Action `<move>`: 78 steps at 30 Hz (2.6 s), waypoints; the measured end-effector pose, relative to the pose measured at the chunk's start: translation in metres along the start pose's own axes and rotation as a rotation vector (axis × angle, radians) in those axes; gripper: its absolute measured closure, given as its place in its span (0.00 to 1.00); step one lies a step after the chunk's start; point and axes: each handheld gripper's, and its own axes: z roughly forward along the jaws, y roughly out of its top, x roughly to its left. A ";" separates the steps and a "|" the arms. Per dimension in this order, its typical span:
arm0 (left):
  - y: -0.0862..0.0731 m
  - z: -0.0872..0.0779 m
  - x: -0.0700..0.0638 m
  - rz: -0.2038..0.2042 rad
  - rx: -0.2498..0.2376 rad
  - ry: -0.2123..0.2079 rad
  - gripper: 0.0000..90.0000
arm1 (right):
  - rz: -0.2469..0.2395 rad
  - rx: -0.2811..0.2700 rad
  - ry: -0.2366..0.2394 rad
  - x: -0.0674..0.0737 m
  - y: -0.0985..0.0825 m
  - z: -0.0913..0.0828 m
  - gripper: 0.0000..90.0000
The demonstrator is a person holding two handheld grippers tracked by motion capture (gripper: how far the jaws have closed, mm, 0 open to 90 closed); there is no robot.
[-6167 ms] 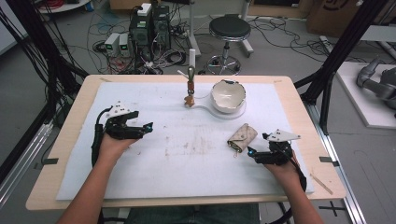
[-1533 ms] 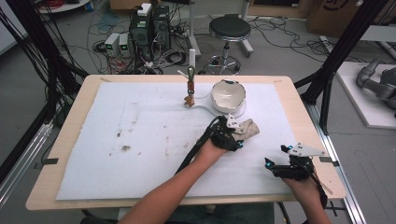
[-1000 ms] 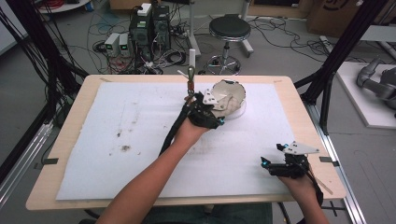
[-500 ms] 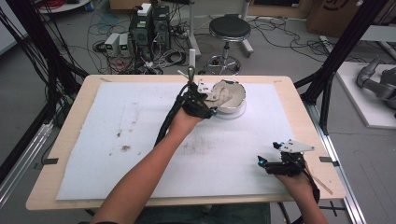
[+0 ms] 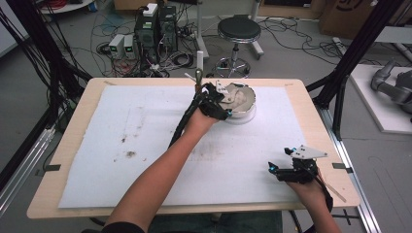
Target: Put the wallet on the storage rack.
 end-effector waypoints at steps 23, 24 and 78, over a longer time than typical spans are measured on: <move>0.015 0.037 -0.002 0.023 0.076 -0.005 0.40 | 0.023 -0.006 -0.030 -0.005 -0.009 -0.012 0.18; 0.016 0.039 -0.002 0.025 0.077 -0.006 0.40 | 0.024 -0.006 -0.031 -0.005 -0.009 -0.012 0.18; -0.025 -0.034 0.030 -0.054 -0.106 -0.027 0.23 | -0.021 0.002 0.009 0.004 0.007 0.009 0.18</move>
